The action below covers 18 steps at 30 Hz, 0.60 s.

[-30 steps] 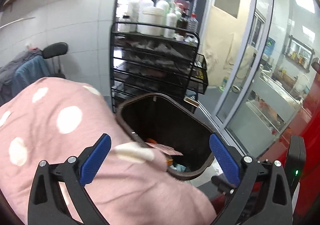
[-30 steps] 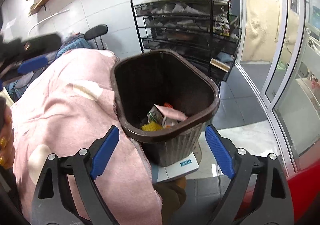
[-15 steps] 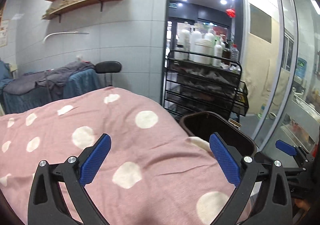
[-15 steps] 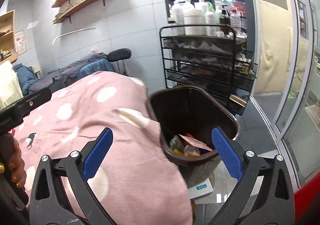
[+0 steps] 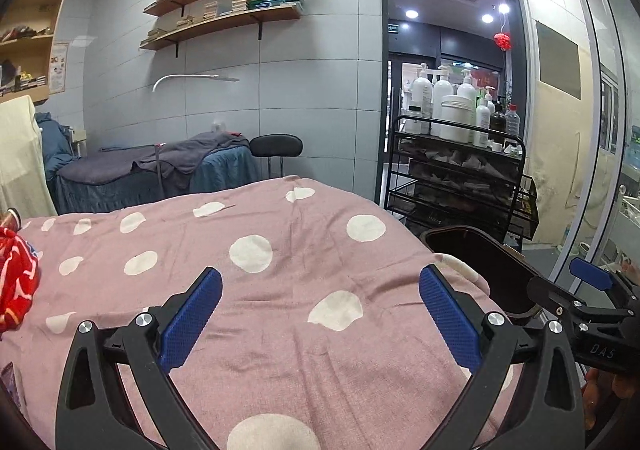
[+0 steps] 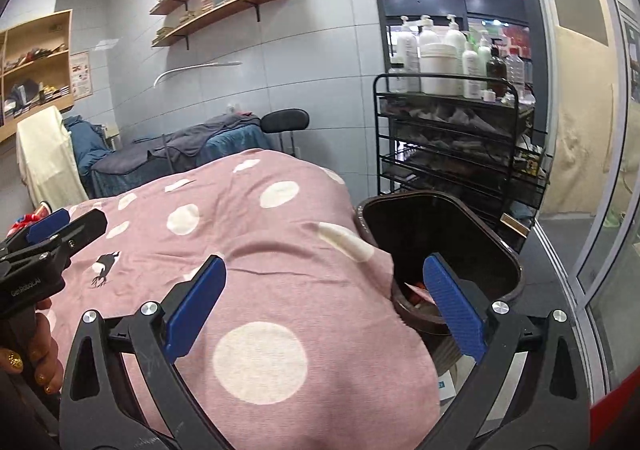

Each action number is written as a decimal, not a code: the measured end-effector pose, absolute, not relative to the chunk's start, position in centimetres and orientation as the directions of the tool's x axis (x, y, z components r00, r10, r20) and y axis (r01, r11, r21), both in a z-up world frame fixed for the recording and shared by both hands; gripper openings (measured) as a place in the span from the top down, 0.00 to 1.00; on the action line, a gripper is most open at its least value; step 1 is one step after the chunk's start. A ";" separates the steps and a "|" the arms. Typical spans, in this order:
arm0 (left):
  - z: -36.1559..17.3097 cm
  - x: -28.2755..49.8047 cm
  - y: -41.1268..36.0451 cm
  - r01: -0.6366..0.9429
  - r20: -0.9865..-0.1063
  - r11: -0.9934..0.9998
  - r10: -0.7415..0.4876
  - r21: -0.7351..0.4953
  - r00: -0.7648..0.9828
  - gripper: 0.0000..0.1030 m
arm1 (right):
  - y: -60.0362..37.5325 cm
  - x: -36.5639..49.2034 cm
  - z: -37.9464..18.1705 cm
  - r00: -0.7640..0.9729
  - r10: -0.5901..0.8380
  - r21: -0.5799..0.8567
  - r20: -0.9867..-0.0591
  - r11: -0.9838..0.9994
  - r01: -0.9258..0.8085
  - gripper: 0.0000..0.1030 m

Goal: Collect trash

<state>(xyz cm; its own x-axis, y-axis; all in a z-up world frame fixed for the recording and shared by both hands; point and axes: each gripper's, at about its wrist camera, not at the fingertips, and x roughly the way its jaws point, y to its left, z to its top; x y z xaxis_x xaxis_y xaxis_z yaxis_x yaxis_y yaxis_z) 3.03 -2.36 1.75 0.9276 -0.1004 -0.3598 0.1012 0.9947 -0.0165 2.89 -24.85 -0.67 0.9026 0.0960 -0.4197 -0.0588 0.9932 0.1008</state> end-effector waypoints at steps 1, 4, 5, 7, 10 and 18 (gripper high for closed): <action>1.7 2.8 -2.1 0.095 -0.360 0.995 -0.096 -0.022 0.928 0.05 | -24.3 2.7 -0.6 0.905 0.100 0.090 -0.413 0.994 -0.069 0.05; 1.5 2.2 -1.4 0.068 -0.354 0.997 -0.075 -0.032 0.932 0.05 | -23.1 2.2 -0.5 0.909 0.122 0.073 -0.397 0.992 -0.101 0.05; 1.4 2.0 -1.2 0.059 -0.350 0.998 -0.068 -0.038 0.934 0.05 | -22.8 2.0 -0.5 0.910 0.128 0.069 -0.394 0.992 -0.109 0.05; 1.2 1.7 -0.8 0.043 -0.352 0.998 -0.056 -0.043 0.934 0.05 | -22.1 1.6 -0.5 0.911 0.141 0.061 -0.388 0.990 -0.127 0.05; 1.0 1.3 -0.2 0.027 -0.353 0.998 -0.047 -0.063 0.935 0.05 | -21.3 0.9 -0.4 0.912 0.153 0.047 -0.381 0.988 -0.146 0.05; 0.9 0.1 0.3 0.014 -0.318 0.998 -0.033 -0.060 0.947 0.05 | -20.0 -0.1 -0.5 0.908 0.182 0.043 -0.378 0.983 -0.179 0.05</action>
